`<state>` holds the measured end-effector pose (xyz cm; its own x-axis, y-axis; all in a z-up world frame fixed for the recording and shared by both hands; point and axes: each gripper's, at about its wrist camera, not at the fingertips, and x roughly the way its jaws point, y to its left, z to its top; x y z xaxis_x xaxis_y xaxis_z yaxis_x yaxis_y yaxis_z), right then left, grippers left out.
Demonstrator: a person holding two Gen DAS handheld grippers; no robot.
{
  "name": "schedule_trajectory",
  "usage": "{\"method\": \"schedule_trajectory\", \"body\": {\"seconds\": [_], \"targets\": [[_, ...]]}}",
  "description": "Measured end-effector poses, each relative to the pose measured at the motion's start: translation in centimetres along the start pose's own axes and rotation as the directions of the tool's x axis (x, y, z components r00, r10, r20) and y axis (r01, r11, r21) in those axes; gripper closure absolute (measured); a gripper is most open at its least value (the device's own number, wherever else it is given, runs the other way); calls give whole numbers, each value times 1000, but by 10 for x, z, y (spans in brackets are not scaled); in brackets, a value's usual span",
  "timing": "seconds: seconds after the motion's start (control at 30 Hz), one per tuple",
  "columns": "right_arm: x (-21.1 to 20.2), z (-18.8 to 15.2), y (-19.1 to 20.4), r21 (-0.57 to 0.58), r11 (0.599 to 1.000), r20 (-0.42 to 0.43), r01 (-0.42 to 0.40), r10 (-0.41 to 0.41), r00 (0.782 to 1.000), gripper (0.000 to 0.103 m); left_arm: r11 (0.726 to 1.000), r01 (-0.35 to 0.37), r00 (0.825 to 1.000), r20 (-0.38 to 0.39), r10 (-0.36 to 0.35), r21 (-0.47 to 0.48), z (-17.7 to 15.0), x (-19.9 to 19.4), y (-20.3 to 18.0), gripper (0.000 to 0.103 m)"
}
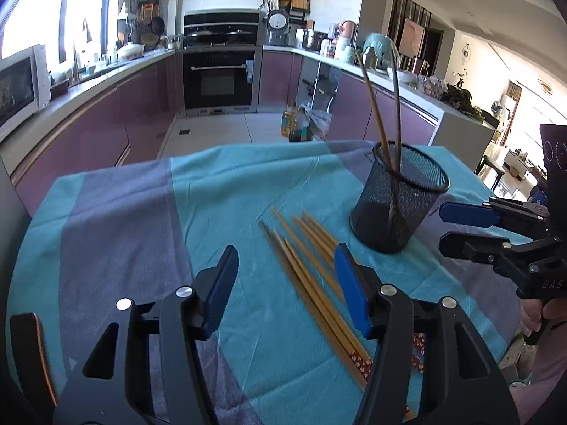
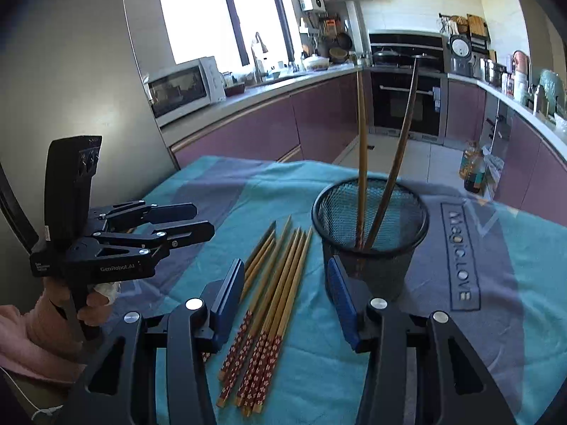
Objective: Organize utensils
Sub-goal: 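Withdraw both open tools from the cup back toward the chopsticks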
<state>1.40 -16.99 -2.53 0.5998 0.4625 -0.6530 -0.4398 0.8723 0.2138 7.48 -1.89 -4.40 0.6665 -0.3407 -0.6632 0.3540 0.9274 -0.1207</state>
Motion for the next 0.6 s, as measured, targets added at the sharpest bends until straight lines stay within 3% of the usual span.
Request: {"method": "schedule_trajectory", "body": {"seconds": [0.23,0.6], "targets": [[39,-26,-6,72,997,-112,14,-5,994,58,1000,1,994,-106,-3,-22,-32,33,-1,49],[51,-33,-8,92,994,-134,58,-45,990,65,1000,-6,986,-168,1,-30,-39,57,-7,52]]}}
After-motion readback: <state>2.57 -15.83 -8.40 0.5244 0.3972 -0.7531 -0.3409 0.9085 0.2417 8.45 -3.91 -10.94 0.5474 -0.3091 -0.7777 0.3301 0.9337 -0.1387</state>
